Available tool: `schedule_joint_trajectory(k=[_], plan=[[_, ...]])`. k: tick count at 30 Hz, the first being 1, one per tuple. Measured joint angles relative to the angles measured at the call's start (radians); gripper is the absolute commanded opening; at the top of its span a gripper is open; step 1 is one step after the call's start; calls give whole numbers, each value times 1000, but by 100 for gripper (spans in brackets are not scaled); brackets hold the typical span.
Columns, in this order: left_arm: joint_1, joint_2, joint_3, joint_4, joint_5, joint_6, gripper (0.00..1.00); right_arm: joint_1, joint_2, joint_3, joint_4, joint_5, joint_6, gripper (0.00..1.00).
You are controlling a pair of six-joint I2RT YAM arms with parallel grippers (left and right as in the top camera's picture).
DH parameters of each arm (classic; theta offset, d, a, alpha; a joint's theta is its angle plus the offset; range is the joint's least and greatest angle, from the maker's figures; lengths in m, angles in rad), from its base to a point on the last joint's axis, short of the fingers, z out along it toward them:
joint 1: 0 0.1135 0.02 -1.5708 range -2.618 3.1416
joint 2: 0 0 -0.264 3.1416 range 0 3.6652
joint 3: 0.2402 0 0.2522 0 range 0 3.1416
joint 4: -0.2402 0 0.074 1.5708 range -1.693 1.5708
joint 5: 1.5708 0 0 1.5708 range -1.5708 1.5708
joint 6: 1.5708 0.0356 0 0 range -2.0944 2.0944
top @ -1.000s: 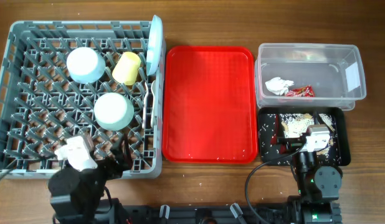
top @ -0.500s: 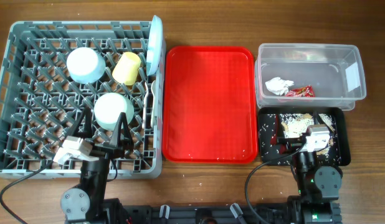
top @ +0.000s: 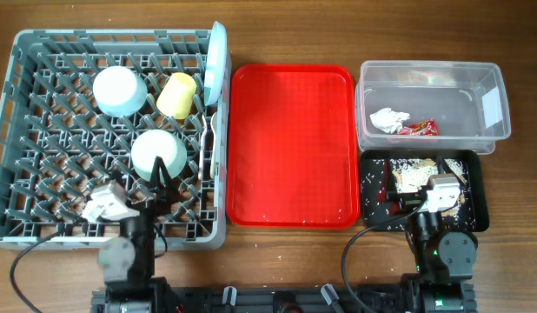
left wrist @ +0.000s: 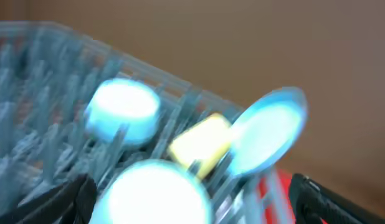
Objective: Sort waste into correct bins and load items into the dishwasher rack
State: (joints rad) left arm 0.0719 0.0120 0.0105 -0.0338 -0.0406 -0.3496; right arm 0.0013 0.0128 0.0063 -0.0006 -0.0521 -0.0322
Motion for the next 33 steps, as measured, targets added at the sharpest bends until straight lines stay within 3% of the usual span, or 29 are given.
schedule_joint_trajectory(k=[5, 12, 16, 33], plan=[[-10, 1, -4, -27, -41, 65, 100, 0, 0, 0, 0, 0, 0, 100], [-54, 1, -4, -32, 49, 356, 100, 0, 0, 0, 0, 0, 0, 99], [-54, 1, -4, -30, 85, 432, 100, 0, 0, 0, 0, 0, 0, 100], [-54, 1, -4, -29, 95, 458, 100, 0, 0, 0, 0, 0, 0, 100]])
